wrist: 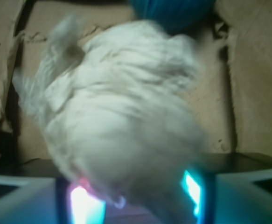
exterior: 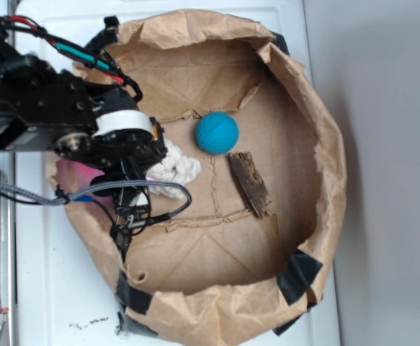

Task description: Grab the white paper.

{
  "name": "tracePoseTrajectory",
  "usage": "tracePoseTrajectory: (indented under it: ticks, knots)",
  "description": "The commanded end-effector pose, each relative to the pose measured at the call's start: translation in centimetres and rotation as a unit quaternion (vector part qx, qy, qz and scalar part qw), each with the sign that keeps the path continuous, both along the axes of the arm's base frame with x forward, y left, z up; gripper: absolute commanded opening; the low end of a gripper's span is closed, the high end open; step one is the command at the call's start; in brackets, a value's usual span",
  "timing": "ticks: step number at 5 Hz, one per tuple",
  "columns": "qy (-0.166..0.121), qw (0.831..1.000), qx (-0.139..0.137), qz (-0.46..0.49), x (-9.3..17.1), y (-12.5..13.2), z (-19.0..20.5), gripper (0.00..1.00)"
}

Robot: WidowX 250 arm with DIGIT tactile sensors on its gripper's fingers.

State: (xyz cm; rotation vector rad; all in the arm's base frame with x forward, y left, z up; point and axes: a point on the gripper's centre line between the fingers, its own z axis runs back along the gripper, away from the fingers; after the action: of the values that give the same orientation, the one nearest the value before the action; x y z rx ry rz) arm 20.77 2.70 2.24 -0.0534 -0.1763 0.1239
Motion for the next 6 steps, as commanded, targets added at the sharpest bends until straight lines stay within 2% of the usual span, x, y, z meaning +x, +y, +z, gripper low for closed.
tracePoseTrajectory:
  ticks: [1,2,3,4,5,6]
  knots:
    - [-0.044,0.998,-0.036,0.043,1.3,2.7,6.2,0.00]
    - [-0.041,0.995,-0.077,0.054,1.8,3.4,9.7,0.00]
    - [-0.033,0.992,-0.105,0.056,2.5,3.2,12.3,0.00]
    - [-0.045,0.992,-0.106,0.059,3.0,3.2,13.2,0.11]
    - [-0.039,0.994,-0.090,0.050,3.0,2.9,11.7,1.00]
    - [-0.037,0.997,-0.055,0.046,3.0,2.5,9.4,1.00]
